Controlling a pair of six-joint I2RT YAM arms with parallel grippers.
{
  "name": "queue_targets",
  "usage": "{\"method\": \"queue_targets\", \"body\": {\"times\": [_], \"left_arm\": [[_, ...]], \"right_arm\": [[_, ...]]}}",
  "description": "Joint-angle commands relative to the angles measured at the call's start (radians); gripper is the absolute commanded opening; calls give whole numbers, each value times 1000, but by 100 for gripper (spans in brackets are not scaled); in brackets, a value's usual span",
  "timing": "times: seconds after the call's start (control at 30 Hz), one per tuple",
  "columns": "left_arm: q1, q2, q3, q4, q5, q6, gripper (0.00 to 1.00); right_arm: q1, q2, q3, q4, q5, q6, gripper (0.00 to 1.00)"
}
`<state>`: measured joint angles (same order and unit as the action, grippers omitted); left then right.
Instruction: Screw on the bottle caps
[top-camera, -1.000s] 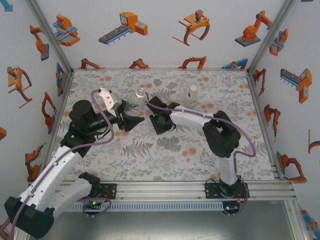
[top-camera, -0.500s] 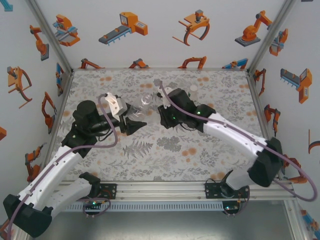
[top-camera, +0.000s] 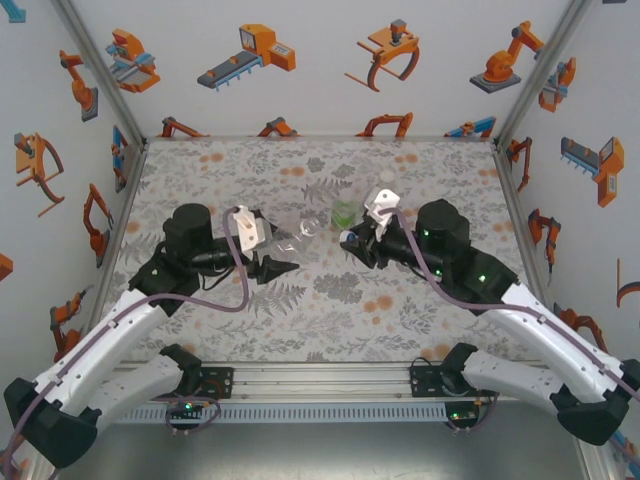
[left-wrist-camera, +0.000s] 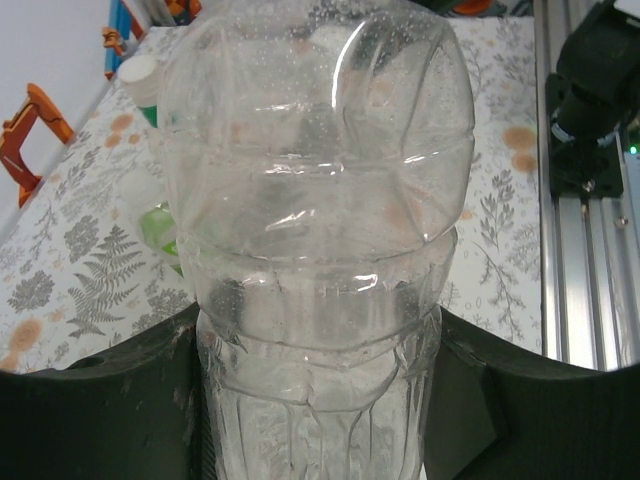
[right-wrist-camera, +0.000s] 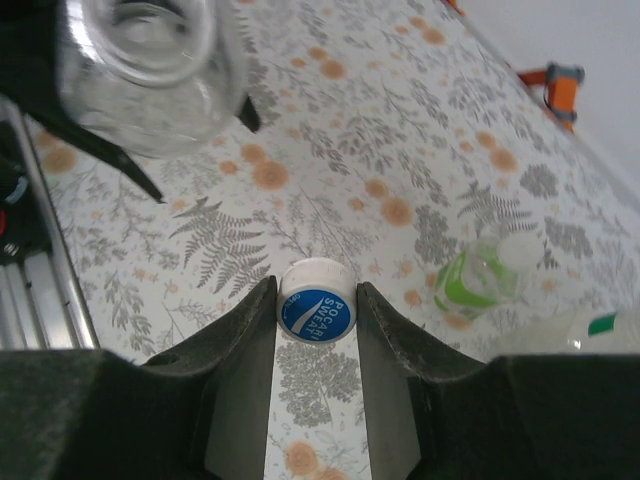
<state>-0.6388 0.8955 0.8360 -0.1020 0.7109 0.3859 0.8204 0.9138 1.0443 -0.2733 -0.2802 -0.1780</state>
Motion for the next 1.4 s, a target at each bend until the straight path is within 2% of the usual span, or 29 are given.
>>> {"method": "queue_targets", "body": {"times": [0.0,0.1,0.33,0.77,1.37], "left_arm": [[-17,-6,42,-72,-9,100,0],[-26,9,59,-121,-14,141,0],[-60,42,81,-197,-14,195,0],[-108,76,104,-261,-15,241,0],[-139,92,116,-297,-15,265,0]], "right_arm": [[2,-56,-14,16,-197,-155,6],[2,-86,-20,-10,-303,-264,3],[3,-116,-35,14,-384,-337,3],[5,-96,-15,30,-369,-357,0],[26,-40,-8,79,-407,-353,0]]}}
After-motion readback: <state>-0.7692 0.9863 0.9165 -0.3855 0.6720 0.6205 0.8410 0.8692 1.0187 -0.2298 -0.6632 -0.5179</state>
